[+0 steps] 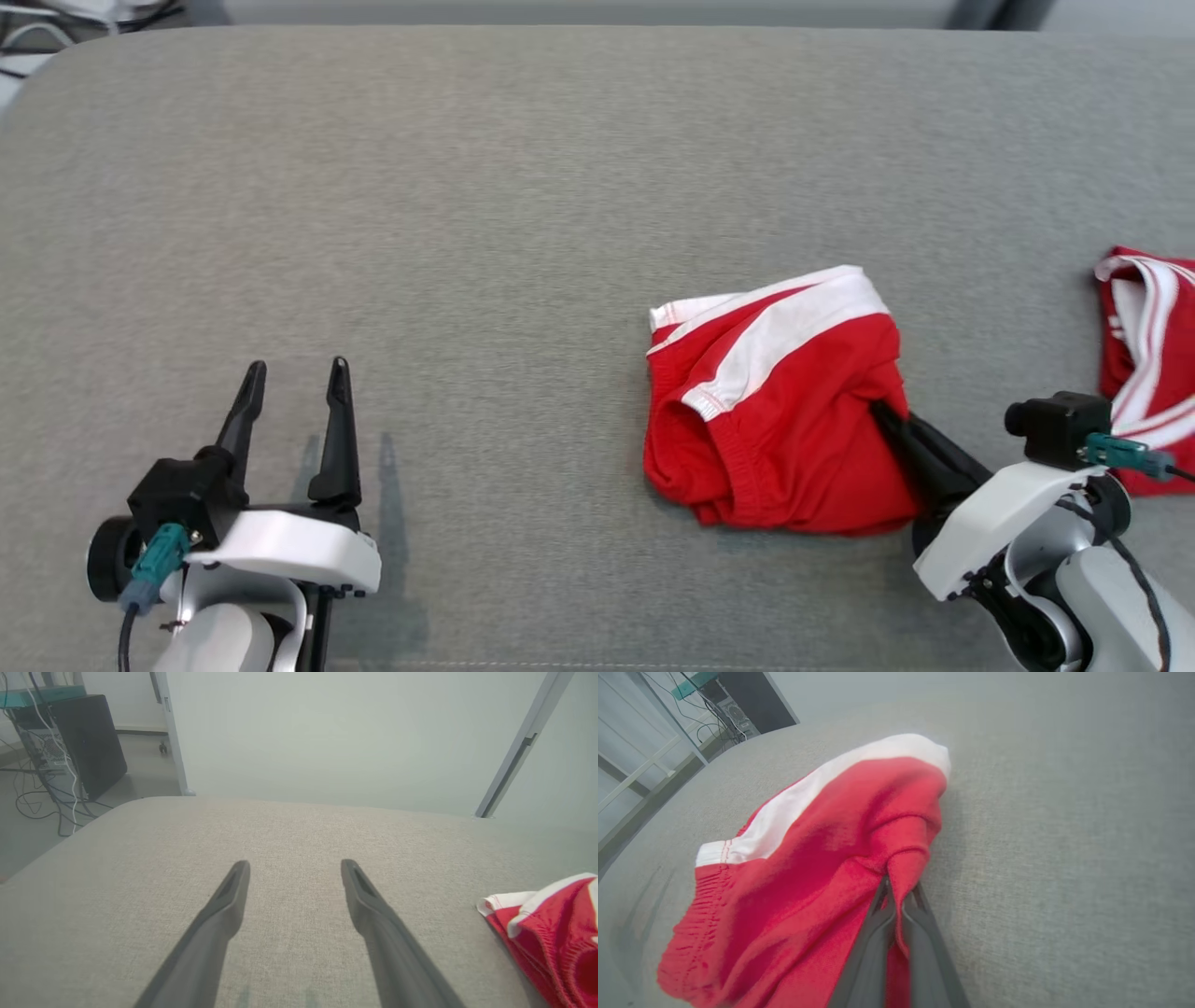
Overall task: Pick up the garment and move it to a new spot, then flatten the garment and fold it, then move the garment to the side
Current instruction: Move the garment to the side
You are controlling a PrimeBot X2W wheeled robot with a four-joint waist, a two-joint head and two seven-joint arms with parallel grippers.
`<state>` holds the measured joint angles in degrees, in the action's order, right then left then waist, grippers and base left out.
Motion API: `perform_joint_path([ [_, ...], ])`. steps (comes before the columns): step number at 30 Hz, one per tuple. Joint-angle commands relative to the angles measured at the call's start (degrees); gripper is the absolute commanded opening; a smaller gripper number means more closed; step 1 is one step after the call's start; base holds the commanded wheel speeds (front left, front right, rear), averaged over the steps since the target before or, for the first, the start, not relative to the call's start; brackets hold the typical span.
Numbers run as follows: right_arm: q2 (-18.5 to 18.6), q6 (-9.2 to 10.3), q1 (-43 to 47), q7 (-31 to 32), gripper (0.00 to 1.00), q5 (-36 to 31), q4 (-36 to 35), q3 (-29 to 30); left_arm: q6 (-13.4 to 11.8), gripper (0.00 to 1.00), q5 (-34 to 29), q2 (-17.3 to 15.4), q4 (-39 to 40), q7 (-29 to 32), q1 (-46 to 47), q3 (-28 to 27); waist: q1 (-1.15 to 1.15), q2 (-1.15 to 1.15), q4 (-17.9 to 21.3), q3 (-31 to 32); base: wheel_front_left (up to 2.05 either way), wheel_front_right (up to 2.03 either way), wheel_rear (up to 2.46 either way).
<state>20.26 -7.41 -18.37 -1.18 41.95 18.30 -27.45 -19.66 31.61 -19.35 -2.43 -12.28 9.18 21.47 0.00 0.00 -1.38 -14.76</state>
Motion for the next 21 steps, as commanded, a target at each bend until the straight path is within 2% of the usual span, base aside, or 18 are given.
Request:
perform_joint_path([
  [1,0.8,-0.08,0.8,-1.1,0.00,-0.5,-1.7,0.1,0.3,1.00,-0.6,-1.6,1.6,0.0,2.8,-2.0,0.00,0.00,3.6,-0.9,0.00,0.00,0.00],
  [8,0.5,-0.08,3.3,-3.8,0.00,-3.9,-2.6,3.1,-0.1,1.00,-2.0,-4.6,4.1,3.1,3.8,-1.6,0.00,0.00,13.8,-2.1,0.00,0.00,0.00],
  [13,-0.2,-0.08,2.4,-4.3,0.00,-4.9,-2.2,2.0,-0.6,1.00,-2.8,-6.6,6.4,5.3,4.2,-1.6,0.00,0.00,20.1,-2.4,0.00,0.00,0.00],
  [17,0.1,-0.08,-2.3,-4.5,0.00,-5.5,-0.2,-0.3,-0.9,1.00,-3.4,-7.6,8.1,6.9,4.9,-1.3,0.00,0.00,22.8,-3.0,0.00,0.00,0.00],
  [21,2.1,-0.08,-9.3,-5.5,0.00,-6.0,2.4,-2.3,-0.9,1.00,-3.8,-8.0,9.2,8.0,6.1,-0.8,0.00,0.00,22.9,-4.2,0.00,0.00,0.00],
])
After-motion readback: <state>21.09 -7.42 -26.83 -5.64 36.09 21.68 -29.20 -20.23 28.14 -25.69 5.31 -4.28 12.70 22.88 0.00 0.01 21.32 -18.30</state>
